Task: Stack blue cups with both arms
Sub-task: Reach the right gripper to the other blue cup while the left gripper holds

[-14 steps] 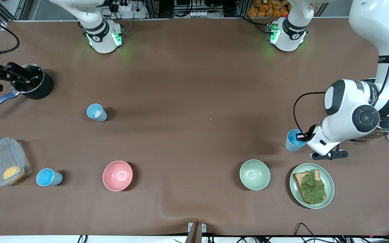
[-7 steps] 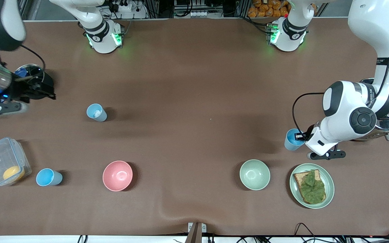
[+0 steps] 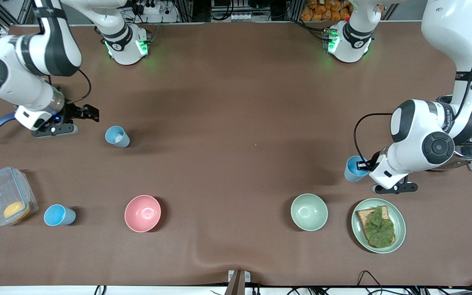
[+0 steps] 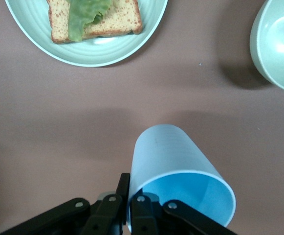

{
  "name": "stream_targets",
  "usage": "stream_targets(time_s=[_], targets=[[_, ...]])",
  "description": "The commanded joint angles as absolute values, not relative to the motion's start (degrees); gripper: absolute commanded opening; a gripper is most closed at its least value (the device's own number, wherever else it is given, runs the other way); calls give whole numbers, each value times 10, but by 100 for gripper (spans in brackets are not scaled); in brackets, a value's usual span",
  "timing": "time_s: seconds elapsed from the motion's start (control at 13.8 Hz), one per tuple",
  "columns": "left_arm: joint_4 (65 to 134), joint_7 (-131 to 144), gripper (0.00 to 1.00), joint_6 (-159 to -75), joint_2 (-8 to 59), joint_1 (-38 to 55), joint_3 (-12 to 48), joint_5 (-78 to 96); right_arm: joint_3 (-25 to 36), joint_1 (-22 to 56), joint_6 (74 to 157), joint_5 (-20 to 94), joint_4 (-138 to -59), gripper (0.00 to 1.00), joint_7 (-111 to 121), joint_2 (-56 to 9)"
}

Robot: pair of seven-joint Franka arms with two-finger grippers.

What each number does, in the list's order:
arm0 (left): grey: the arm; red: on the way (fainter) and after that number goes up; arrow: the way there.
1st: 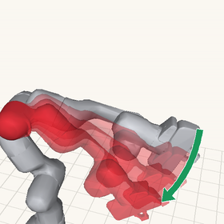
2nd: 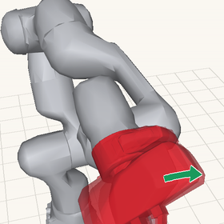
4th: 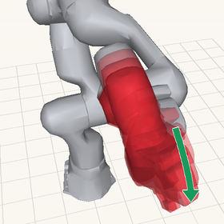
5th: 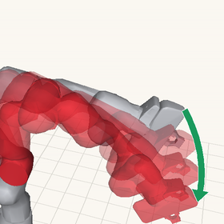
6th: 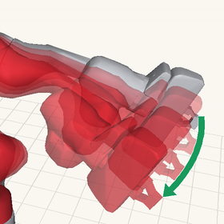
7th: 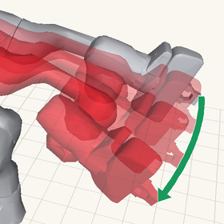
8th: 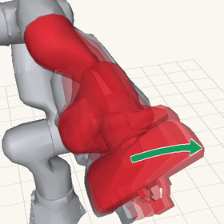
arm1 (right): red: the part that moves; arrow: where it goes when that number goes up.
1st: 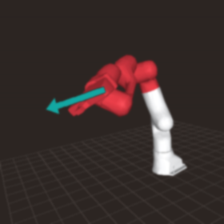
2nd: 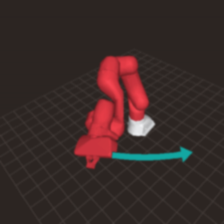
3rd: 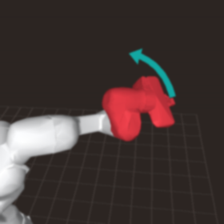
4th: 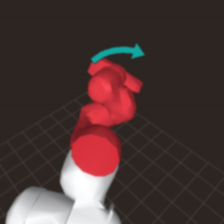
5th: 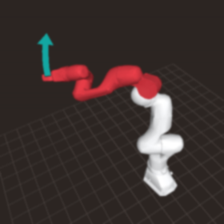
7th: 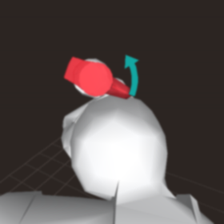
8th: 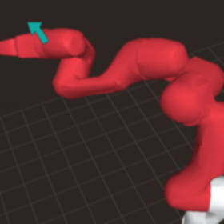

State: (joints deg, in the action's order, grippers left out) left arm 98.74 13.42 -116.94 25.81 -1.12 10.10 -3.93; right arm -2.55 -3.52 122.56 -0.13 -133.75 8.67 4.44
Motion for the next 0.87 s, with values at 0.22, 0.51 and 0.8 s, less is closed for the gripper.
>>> stream_targets(time_s=[0.22, 0.51, 0.8], targets=[[987, 130, 0, -1163, 258, -12, 102, -40, -32, -40, 1384, -4, -1351, 100, 89, -82], [987, 130, 0, -1163, 258, -12, 102, -40, -32, -39, 1407, -4, -1351, 100, 88, -111], [987, 130, 0, -1163, 258, -12, 102, -40, -33, -38, 1404, -4, -1353, 87, 88, -115]])
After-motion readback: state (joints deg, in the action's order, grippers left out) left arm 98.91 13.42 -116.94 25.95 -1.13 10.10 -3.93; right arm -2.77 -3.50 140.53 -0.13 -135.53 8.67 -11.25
